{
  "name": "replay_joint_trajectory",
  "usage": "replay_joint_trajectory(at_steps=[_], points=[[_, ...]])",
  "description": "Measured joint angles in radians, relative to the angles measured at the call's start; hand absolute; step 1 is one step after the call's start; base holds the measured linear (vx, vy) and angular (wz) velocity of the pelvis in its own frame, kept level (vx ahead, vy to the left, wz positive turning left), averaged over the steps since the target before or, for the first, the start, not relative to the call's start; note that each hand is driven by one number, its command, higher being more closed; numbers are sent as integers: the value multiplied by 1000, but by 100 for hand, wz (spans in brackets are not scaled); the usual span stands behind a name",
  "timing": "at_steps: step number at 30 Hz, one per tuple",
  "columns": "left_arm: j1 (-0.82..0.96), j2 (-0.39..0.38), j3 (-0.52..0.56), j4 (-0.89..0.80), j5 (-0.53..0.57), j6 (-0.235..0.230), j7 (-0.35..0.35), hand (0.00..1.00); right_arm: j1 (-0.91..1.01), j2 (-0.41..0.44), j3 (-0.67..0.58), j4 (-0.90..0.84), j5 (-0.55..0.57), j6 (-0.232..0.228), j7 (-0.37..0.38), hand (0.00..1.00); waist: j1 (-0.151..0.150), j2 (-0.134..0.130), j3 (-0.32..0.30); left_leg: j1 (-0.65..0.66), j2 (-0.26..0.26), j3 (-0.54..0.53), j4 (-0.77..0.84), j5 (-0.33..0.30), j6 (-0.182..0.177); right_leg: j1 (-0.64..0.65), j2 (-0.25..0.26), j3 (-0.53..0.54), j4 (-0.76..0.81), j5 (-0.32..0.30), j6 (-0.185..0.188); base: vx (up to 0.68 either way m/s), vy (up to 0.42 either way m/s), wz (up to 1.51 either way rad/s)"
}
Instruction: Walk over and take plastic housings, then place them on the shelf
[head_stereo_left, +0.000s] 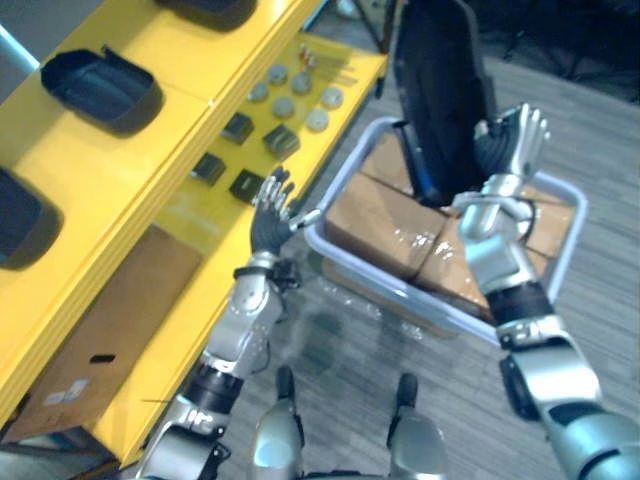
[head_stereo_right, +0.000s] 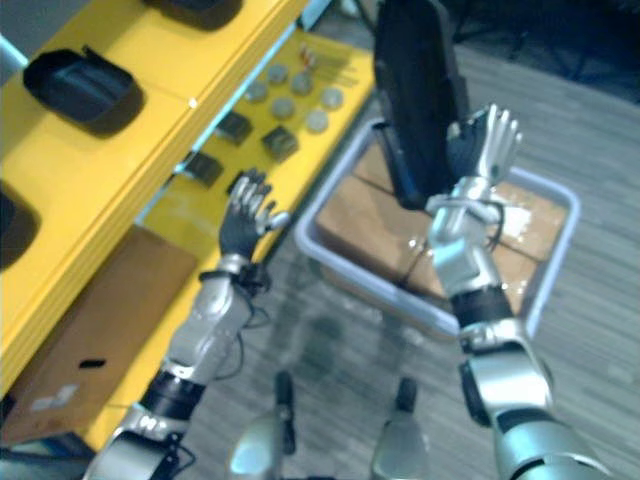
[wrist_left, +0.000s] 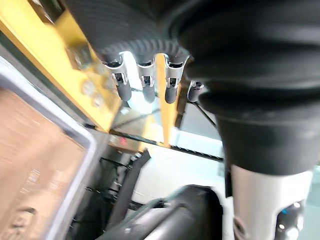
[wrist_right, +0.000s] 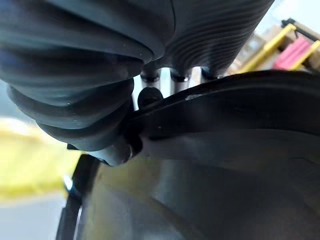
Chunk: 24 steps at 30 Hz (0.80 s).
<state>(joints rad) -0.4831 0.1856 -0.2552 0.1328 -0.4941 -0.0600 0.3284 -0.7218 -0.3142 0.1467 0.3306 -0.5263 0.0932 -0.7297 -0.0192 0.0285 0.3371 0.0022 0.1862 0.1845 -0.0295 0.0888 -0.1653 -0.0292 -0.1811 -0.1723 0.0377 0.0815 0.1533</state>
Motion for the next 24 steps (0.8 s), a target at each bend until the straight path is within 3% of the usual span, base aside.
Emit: replay_joint_trajectory(at_steps=[5, 12, 18, 24], points=[[-39, -16, 0, 18, 43, -10, 54, 0, 56, 14, 22, -75, -1, -47, -29, 100, -24, -17, -48, 36, 9, 48, -1, -8, -8, 15, 15, 41, -37, 23, -5, -30, -11, -28], [-71, -48, -1, 49, 159, -46, 148, 0, 113, 30, 79, -110, -1, -86, -41, 100, -26, -25, -92, 66, 15, 78, -17, -7, -11, 32, 26, 66, -72, 47, -8, -18, -9, -13], [-71, -60, -5, 64, 159, -24, 147, 0, 128, 50, 117, -132, -1, -97, -34, 100, -25, -61, -126, 68, 12, 78, -21, -6, -11, 38, 25, 67, -85, 56, -6, -3, 1, 0], [-71, -76, -37, 85, 157, 16, 122, 0, 129, 74, 160, -132, -1, -98, -34, 100, -20, -67, -130, 72, 10, 74, -19, -6, -11, 55, 23, 65, -103, 65, -4, -26, 6, 2]])
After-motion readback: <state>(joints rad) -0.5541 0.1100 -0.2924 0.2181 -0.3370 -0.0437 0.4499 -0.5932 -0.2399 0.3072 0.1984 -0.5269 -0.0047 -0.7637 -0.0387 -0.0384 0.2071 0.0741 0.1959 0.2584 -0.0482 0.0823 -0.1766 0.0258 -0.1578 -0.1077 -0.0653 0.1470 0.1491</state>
